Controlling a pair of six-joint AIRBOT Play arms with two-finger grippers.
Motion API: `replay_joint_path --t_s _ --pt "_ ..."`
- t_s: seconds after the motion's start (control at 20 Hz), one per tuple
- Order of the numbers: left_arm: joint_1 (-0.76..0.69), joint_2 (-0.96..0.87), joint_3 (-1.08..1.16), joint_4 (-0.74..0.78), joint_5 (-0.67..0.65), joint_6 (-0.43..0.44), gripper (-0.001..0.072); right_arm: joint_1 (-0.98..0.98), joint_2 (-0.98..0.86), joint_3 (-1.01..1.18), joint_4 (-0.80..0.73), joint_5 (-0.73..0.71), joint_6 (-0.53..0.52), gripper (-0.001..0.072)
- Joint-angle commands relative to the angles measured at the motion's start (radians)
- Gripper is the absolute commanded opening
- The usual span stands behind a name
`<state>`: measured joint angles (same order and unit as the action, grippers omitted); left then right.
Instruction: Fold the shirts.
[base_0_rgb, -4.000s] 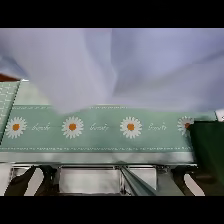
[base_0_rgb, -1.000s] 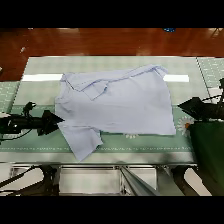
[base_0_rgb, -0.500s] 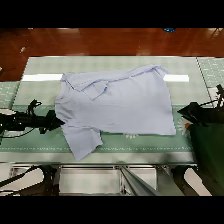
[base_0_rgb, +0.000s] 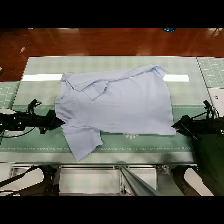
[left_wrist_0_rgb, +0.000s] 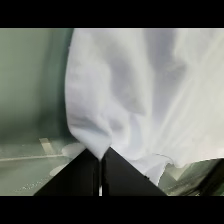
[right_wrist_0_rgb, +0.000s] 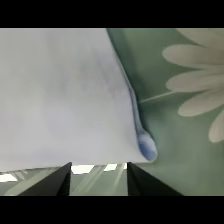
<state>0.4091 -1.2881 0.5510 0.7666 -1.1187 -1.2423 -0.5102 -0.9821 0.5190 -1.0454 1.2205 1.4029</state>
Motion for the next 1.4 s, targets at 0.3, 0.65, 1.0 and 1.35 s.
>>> replay_joint_path --t_s 0.3,0.65,1.0,1.35 --pt "0.0 -0.001 0.001 0.0 0.002 0.0 0.0017 0.001 -0.028 -0.018 -0.116 0.025 0.078 0.041" --pt "0.0 -0.001 0.001 0.0 0.002 0.0 0.0016 0.006 -0.187 -0.018 0.16 -0.142 -0.032 0.0407" --pt "0.0 0.003 0.041 -0.005 -0.016 0.0 0.0017 0.205 -0.209 0.109 0.2 -0.141 -0.08 0.0021" --pt "0.0 0.161 0.464 -0.408 -0.119 0.057 0.0016 0.211 -0.096 0.771 0.154 -0.025 -0.005 0.0021"
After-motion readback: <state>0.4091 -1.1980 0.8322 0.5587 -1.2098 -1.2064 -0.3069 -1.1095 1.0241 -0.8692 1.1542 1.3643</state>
